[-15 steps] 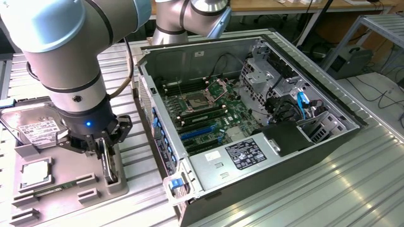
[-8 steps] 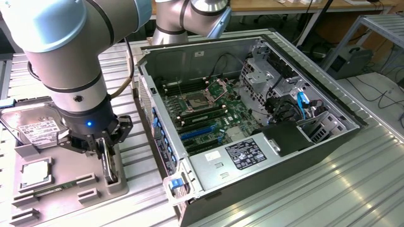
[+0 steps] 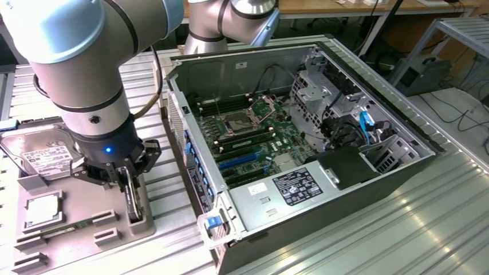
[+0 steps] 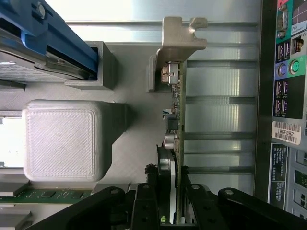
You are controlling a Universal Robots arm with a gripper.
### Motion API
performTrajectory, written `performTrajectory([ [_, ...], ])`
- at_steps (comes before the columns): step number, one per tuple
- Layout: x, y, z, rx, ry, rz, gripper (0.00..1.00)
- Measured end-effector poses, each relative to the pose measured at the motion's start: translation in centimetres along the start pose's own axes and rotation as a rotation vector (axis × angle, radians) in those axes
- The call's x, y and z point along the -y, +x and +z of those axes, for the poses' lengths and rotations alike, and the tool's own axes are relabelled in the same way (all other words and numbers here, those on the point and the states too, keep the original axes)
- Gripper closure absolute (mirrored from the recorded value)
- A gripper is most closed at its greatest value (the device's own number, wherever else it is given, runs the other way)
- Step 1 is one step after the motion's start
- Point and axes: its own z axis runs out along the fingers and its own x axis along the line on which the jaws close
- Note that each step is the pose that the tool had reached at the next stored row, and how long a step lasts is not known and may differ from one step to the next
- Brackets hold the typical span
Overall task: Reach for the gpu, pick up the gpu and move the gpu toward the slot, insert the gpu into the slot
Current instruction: 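Pick up the gpu and move the gpu toward the slot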
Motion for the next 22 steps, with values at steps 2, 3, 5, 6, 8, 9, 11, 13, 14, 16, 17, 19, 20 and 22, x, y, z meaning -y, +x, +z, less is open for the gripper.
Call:
performTrajectory([
  [2,0.0,0.0,0.0,0.0,0.0,0.0,0.73],
  [3,0.0,0.0,0.0,0.0,0.0,0.0,0.73],
  [5,0.0,0.0,0.0,0.0,0.0,0.0,0.73],
  [6,0.0,0.0,0.0,0.0,0.0,0.0,0.73],
  [8,0.0,0.0,-0.14,-0.0002,-0.0001,0.0,0.73],
  [9,0.0,0.0,-0.36,-0.0001,-0.0002,0.0,0.73],
  [11,0.01,0.0,-0.8,0.0,-0.0002,0.0,0.73],
  [13,0.01,0.0,-1.26,0.0001,-0.0003,0.0,0.73],
  [14,0.02,0.0,-1.54,0.0,-0.0002,0.0,0.73],
  [16,0.02,0.0,-1.98,0.0,-0.0003,0.0,0.73],
  [17,0.02,0.0,-2.17,0.0,-0.0003,0.0,0.73],
  [19,0.03,0.0,-2.49,0.0,-0.0003,0.0,0.73],
  [20,0.03,-0.1,-2.7,0.0,-0.0003,0.0,0.73],
  [22,0.03,-0.1,-3.13,-0.0001,-0.0003,0.0,0.73],
])
